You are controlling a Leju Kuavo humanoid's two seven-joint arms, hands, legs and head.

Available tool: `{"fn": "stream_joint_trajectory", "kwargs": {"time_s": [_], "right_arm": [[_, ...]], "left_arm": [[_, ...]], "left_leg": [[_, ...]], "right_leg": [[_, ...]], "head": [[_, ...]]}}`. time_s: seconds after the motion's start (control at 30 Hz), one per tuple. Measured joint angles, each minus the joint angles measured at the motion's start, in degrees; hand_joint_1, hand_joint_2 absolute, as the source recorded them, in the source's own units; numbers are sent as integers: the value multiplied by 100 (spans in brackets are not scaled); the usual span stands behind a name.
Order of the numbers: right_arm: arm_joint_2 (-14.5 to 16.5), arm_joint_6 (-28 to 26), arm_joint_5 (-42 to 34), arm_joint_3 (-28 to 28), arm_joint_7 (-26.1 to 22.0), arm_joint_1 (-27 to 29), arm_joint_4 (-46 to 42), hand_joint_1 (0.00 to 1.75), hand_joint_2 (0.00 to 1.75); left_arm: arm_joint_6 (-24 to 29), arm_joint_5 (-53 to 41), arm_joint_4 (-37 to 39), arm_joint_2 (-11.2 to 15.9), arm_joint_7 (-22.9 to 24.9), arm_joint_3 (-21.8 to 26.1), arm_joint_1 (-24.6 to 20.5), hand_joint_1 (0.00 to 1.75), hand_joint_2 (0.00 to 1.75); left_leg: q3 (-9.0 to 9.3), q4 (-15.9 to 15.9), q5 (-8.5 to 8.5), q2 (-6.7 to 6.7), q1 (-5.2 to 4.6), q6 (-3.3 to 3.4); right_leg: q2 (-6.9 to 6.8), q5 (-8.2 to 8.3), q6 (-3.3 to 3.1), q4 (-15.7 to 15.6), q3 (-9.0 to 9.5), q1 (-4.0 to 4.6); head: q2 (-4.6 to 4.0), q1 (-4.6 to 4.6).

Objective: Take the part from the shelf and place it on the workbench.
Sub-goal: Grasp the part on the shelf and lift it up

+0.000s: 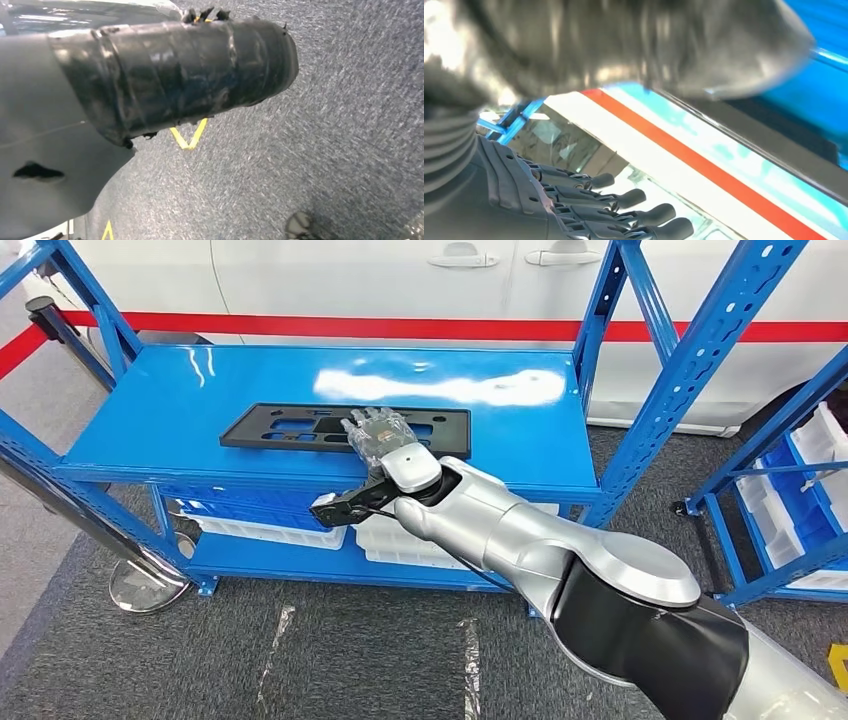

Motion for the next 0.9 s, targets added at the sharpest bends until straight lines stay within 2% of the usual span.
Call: {"fn": "stream_joint_trajectory", "kwargs": {"time_s": [0.03, 0.07, 0.1, 0.13, 0.17, 0.2, 0.23, 0.3, 0.4, 0.43, 0.47, 0.53, 0.57, 0.6, 0.63, 0.67, 0.73, 0.77, 0.83, 0.9], "right_arm": [[-16, 4, -1, 0, 0, 22, 0, 0, 175], [-34, 10, -1, 0, 0, 48, 0, 0, 175], [-48, 15, -1, 1, 0, 71, 0, 0, 175], [-59, 20, -1, 1, 0, 85, 0, 0, 175], [-68, 22, -1, 2, 0, 89, 0, 0, 175], [-77, 23, -1, 2, -1, 86, 0, 0, 175], [-87, 23, -1, 2, -1, 84, 0, 0, 175], [-107, 26, -1, 3, -1, 91, 0, 0, 175], [-130, 31, -1, 4, -1, 94, -7, 0, 175], [-138, 34, -1, 4, -1, 87, -10, 0, 175], [-149, 42, 2, 4, 0, 84, -13, 0, 175], [-165, 58, 14, 5, 2, 98, -13, 0, 175], [-171, 66, 22, 5, 6, 114, -13, 0, 175], [-175, 69, 31, 6, 9, 127, -14, 0, 175], [-177, 72, 37, 7, 12, 132, -15, 0, 175], [-177, 73, 45, 7, 14, 132, -16, 0, 175], [-173, 72, 54, 7, 14, 124, -25, 0, 175], [-170, 71, 58, 7, 14, 122, -32, 0, 175], [-166, 70, 58, 7, 14, 122, -46, 0, 175], [-164, 70, 58, 8, 14, 120, -55, 0, 175]], "left_arm": [[-2, -1, 0, -3, 1, 0, 1, 0, 0], [-3, -2, 0, -8, 2, 0, 5, 0, 0], [-3, -4, 0, -13, 4, 0, 11, 0, 0], [-3, -6, 0, -17, 5, 0, 16, 0, 0], [-3, -8, 0, -18, 6, 0, 21, 0, 0], [-2, -10, 0, -16, 6, 0, 20, 0, 0], [-2, -10, 0, -16, 7, 0, 14, 0, 0], [-1, -11, 0, -17, 8, 0, 0, 0, 0], [-2, -12, 0, -20, 12, 0, -1, 0, 0], [-2, -13, 0, -21, 15, 0, 1, 0, 0], [-3, -13, 0, -21, 17, 1, 3, 0, 0], [-3, -13, 0, -21, 14, 2, -4, 0, 0], [-4, -12, 0, -22, 5, 2, -5, 0, 0], [-7, -12, 0, -23, -3, 2, -4, 0, 0], [-10, -11, 0, -26, -13, 2, -2, 0, 0], [-14, -11, 0, -28, -22, 2, -1, 0, 0], [-18, -11, 0, -30, -31, 2, -7, 0, 0], [-19, -12, 0, -30, -32, 2, -13, 0, 0], [-20, -11, 1, -33, -32, 2, -19, 0, 0], [-20, -10, 2, -41, -32, 2, -17, 0, 0]], "left_leg": [[-188, 329, -92, 0, 1, -6], [-307, 502, -88, 0, 0, -2], [-322, 457, 26, 0, -2, 16], [-228, 196, 230, 0, -9, 48], [-63, -203, 462, 0, -26, 98], [115, -578, 623, 0, -52, 153], [251, -872, 715, -1, -82, 199], [359, -1084, 713, -7, -127, 248], [442, -1221, 747, 2, -89, 276], [479, -1270, 761, 9, -68, 291], [502, -1295, 767, 14, -55, 305], [508, -1290, 751, 12, -55, 332], [509, -1277, 736, 10, -53, 336], [512, -1257, 717, 6, -49, 331], [517, -1228, 689, 2, -42, 317], [522, -1187, 653, -3, -34, 295], [506, -1098, 578, -11, -40, 229], [496, -1068, 553, -14, -44, 197], [497, -1063, 538, -16, -47, 146], [482, -1001, 476, -10, -33, 93]], "right_leg": [[0, -10, -10, 1, 12, 9], [3, -22, -19, 1, 28, 19], [8, -35, -25, 1, 48, 30], [15, -50, -26, 1, 75, 40], [22, -65, -25, -1, 102, 45], [26, -80, -14, -4, 119, 56], [28, -91, 2, -7, 127, 57], [24, -94, 53, -28, 126, 53], [12, -156, 146, 20, 122, 53], [6, -259, 173, 190, 50, 56], [0, -414, 195, 495, -98, 47], [-4, -705, 228, 1220, -488, 30], [-5, -736, 243, 1439, -626, 16], [-8, -653, 254, 1434, -659, 4], [-13, -475, 263, 1219, -583, -9], [-21, -257, 265, 839, -420, -20], [-29, -24, 243, 215, -113, -14], [-27, -6, 220, 73, -41, -3], [-14, -29, 158, 47, -26, 12], [-15, -28, 95, 17, 10, -8]], "head": [[1, 2], [0, 2], [0, 2], [0, 2], [-1, 2], [0, 5], [-1, 4], [0, 8], [0, 12], [0, 18], [1, 22], [-1, 25], [-1, 25], [-1, 26], [0, 26], [1, 28], [1, 26], [1, 23], [1, 20], [1, 15]]}}
